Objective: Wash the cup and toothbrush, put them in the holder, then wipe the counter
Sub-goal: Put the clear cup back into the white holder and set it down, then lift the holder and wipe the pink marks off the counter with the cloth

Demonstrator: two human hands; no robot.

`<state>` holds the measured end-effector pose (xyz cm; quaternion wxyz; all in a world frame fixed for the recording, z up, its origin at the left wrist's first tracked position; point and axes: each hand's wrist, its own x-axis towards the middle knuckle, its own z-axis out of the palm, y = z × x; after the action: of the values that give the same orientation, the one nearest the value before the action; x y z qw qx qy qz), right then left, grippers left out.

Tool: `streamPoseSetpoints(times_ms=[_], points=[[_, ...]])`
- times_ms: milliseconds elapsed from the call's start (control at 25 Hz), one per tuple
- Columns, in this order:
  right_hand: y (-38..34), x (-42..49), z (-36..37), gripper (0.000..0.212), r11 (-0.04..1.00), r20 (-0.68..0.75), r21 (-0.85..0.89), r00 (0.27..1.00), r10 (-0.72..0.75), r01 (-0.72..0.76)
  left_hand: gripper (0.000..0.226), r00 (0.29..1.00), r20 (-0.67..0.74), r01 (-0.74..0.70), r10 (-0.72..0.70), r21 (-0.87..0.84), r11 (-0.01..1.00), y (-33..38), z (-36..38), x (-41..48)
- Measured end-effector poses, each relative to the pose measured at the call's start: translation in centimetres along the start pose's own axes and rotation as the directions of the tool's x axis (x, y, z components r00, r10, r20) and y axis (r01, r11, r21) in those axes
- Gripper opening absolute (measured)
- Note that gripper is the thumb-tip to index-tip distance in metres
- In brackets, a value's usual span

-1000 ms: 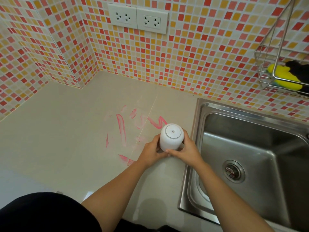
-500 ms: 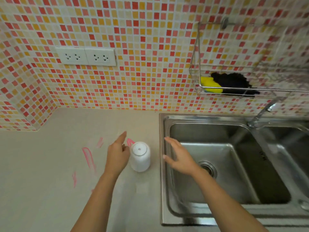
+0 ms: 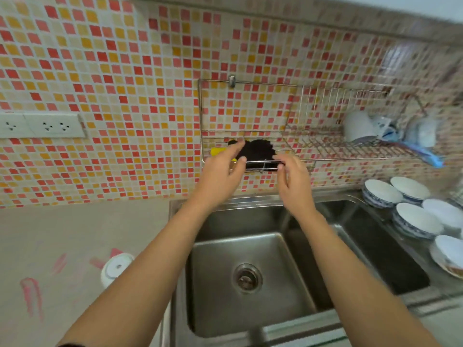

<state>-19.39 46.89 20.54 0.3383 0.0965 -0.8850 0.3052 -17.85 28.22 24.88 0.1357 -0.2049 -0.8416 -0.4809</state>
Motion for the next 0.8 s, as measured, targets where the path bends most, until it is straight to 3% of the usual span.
streamPoseSetpoints(times_ms=[80, 160, 280, 360, 440, 520, 640, 800], points=[[1.7, 4.3, -0.9, 0.029, 0.999, 0.074, -0.048, 0.997, -0.004, 0.008, 0.041, 0.999, 0.045, -0.02, 0.013, 0.162, 0.987, 0.8, 1.9, 4.8], [3.1, 8.3, -1.3, 0.031, 0.993, 0.307, -0.114, 0.951, 0.038, -0.002, 0.039, 0.992, 0.127, -0.016, -0.028, 0.336, 0.942, 0.0, 3.4, 9.1], [5.4, 12.5, -0.9, 0.032, 0.98, 0.673, -0.197, 0.727, 0.133, 0.003, 0.038, 0.941, 0.294, -0.009, -0.169, 0.519, 0.854, -2.3, 4.7, 13.1], [6.9, 14.1, -0.3, 0.038, 0.972, 0.804, -0.232, 0.569, 0.17, 0.038, 0.043, 0.885, 0.378, -0.014, -0.272, 0.605, 0.796, -3.5, 5.1, 14.7], [8.0, 15.1, 0.2, 0.05, 0.961, 0.857, -0.255, 0.486, 0.174, 0.105, 0.049, 0.813, 0.468, -0.061, -0.346, 0.66, 0.749, -4.3, 5.5, 15.4], [8.9, 15.5, 0.8, 0.057, 0.962, 0.876, -0.221, 0.465, 0.126, 0.157, 0.057, 0.76, 0.511, -0.091, -0.401, 0.695, 0.713, -4.7, 5.7, 15.9], [9.7, 15.5, 1.2, 0.05, 0.979, 0.873, -0.141, 0.485, 0.054, 0.146, 0.06, 0.736, 0.514, -0.096, -0.44, 0.723, 0.684, -4.6, 5.8, 16.3], [10.4, 15.4, 1.4, 0.026, 0.967, 0.833, -0.097, 0.55, -0.051, 0.236, 0.033, 0.767, 0.506, -0.11, -0.394, 0.709, 0.696, -4.6, 6.3, 16.5]])
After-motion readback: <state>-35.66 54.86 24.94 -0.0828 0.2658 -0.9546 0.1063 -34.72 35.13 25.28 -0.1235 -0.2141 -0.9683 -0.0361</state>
